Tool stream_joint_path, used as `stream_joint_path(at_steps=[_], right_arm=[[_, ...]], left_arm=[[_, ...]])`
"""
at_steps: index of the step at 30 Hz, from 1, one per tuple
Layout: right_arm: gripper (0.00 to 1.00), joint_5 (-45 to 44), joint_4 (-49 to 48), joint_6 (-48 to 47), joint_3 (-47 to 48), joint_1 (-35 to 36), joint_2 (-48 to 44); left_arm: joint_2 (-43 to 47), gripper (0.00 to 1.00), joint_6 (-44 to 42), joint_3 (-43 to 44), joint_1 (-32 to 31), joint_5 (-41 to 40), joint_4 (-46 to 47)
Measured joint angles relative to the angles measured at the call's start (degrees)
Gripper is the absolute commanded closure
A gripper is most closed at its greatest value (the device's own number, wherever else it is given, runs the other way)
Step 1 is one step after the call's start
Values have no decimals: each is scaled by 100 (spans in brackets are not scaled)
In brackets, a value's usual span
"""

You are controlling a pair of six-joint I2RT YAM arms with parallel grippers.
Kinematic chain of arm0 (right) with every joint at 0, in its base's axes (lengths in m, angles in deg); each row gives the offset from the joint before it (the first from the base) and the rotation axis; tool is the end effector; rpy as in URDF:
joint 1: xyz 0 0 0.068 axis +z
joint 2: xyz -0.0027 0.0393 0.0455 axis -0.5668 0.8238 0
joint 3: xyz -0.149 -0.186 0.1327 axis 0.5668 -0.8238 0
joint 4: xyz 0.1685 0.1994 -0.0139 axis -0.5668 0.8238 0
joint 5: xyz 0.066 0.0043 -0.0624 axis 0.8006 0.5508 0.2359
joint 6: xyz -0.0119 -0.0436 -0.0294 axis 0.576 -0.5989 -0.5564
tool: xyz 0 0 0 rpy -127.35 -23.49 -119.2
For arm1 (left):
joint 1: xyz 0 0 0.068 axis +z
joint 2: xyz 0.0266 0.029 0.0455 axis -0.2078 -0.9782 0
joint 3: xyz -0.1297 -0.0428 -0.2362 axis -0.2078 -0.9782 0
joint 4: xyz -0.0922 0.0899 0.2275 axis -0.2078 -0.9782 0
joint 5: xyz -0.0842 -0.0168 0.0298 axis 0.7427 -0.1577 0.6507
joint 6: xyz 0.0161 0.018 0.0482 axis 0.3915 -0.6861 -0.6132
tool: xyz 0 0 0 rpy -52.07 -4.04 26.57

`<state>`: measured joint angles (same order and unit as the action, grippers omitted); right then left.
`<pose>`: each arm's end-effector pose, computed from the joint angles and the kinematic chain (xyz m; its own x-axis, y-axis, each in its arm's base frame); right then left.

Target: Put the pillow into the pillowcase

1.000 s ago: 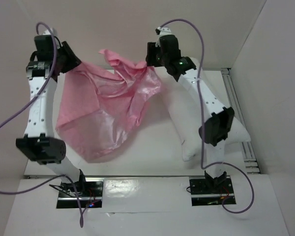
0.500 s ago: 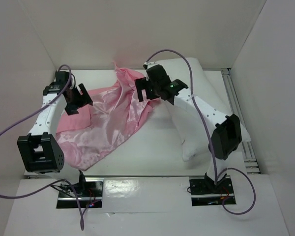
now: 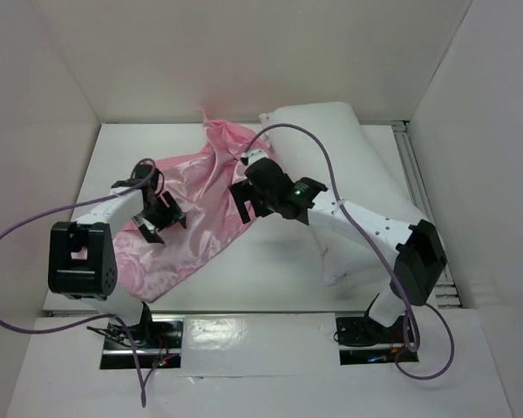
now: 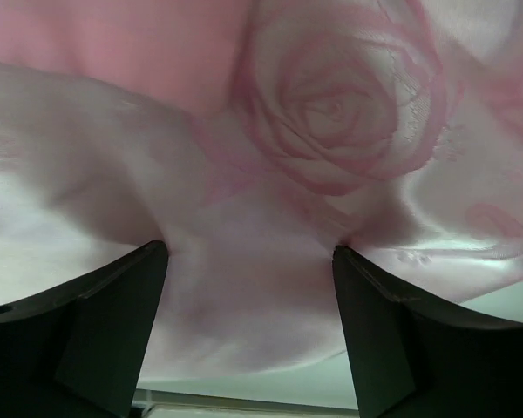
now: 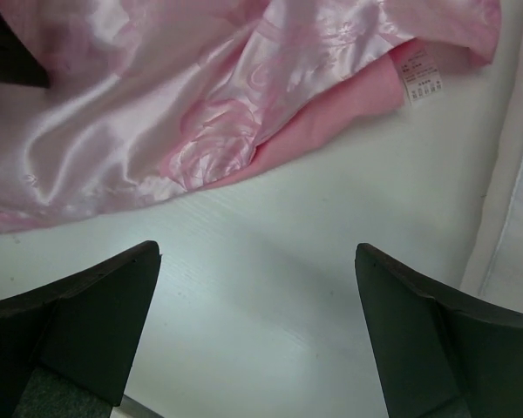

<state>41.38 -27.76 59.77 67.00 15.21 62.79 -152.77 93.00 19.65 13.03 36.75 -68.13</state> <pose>0.2413 0.2720 0.3057 -0.5969 -0.3255 -0.7333 -0.4976 0.8672 0.0201 0.2936 0.0048 0.1981 -0.6840 -0.6900 -0.2369 -0.6499 0.7238 -0.2318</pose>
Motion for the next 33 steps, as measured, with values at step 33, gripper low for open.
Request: stream_joint_path(at_steps=[33], right_arm=[[5, 175, -627, 555, -1655, 1438, -1154]], left_arm=[[-203, 10, -1049, 1285, -1025, -286, -485]])
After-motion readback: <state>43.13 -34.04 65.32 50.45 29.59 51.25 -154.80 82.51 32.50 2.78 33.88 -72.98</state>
